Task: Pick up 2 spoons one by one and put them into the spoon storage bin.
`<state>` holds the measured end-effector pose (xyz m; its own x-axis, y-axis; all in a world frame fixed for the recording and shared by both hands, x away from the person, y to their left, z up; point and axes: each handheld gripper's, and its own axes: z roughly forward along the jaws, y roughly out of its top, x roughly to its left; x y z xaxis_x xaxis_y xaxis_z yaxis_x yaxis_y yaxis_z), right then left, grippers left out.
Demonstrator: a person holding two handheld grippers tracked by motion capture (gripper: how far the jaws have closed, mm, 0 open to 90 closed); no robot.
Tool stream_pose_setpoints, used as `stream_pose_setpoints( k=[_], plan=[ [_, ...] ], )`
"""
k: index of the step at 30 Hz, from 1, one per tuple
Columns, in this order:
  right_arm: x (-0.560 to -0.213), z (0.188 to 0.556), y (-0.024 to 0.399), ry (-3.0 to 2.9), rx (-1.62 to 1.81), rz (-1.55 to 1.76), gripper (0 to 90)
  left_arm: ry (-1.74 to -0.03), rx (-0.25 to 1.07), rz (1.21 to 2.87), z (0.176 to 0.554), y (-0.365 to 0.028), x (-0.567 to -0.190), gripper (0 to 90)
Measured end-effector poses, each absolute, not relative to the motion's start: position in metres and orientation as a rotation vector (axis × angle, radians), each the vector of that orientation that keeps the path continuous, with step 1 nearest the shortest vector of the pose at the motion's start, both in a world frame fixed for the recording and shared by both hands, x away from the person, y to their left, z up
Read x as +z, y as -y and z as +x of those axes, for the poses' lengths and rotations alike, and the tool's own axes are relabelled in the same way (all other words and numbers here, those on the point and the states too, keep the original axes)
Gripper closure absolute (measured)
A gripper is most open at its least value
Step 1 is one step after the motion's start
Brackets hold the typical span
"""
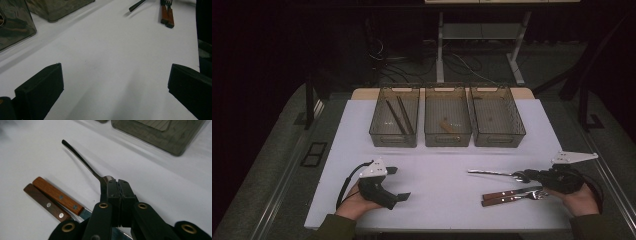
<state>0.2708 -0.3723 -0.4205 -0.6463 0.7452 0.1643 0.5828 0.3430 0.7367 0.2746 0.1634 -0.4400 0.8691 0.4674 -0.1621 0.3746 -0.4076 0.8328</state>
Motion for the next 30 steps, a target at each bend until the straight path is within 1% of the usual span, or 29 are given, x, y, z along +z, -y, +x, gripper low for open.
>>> stream_pose_setpoints(
  k=[19,24,30],
  plan=[
    [-0.391,0.286,0.362,-2.296,1.253,1.168,89.0,-0.617,0.12,2.044,0.275,-0.164,-0.441,0.0],
    [-0.38,0.297,0.355,-2.268,1.252,1.148,89.1,-0.618,0.12,2.045,0.276,-0.164,-0.44,0.0],
    [-0.365,0.319,0.342,-2.254,1.244,1.116,89.0,-0.62,0.119,2.039,0.276,-0.164,-0.441,0.0]
  ],
)
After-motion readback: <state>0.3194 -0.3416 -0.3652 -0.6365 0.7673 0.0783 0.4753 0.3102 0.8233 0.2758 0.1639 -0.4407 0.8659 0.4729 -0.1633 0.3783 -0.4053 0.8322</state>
